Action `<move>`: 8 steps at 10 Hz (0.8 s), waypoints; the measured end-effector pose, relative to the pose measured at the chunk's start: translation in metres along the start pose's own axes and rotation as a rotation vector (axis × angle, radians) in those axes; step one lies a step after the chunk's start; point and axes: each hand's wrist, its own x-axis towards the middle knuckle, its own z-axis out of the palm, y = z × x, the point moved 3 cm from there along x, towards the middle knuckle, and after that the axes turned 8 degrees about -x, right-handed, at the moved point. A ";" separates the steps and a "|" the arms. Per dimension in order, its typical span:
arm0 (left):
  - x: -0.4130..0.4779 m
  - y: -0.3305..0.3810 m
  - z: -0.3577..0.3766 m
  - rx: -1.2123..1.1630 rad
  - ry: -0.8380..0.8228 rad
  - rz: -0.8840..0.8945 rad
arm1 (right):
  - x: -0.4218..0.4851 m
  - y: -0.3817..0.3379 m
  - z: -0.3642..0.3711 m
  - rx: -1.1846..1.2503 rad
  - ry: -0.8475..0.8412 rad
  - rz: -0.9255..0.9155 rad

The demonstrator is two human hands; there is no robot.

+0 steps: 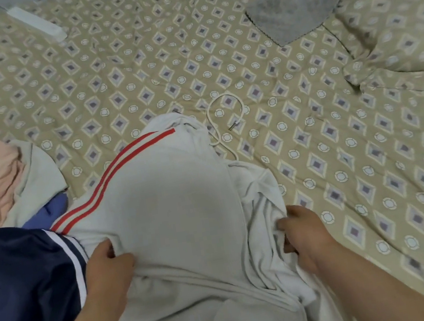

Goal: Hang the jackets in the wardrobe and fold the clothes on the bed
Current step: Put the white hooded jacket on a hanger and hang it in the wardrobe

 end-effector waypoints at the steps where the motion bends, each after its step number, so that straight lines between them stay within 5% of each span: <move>1: -0.008 -0.004 -0.015 0.391 -0.041 0.064 | 0.006 0.005 -0.017 -0.144 0.080 0.049; 2: -0.011 -0.010 -0.026 0.714 -0.150 0.044 | 0.012 0.013 -0.043 -0.404 0.189 0.069; 3: -0.023 0.003 -0.027 0.797 -0.105 0.095 | 0.005 0.022 -0.062 -0.064 0.255 0.080; 4: -0.032 0.029 -0.016 0.656 0.110 0.351 | 0.009 0.032 -0.060 -0.048 0.181 -0.014; 5: -0.049 0.054 0.035 0.553 -0.163 0.507 | -0.001 0.035 -0.050 -0.244 0.114 -0.206; 6: -0.070 0.069 0.094 0.436 -0.395 0.435 | -0.018 0.037 -0.034 -0.373 0.056 -0.506; 7: -0.068 0.066 0.123 0.332 -0.380 0.320 | -0.030 0.033 -0.019 -0.464 -0.017 -0.626; 8: -0.055 0.055 0.121 0.053 -0.368 0.069 | -0.038 0.022 -0.012 -0.389 -0.191 -0.513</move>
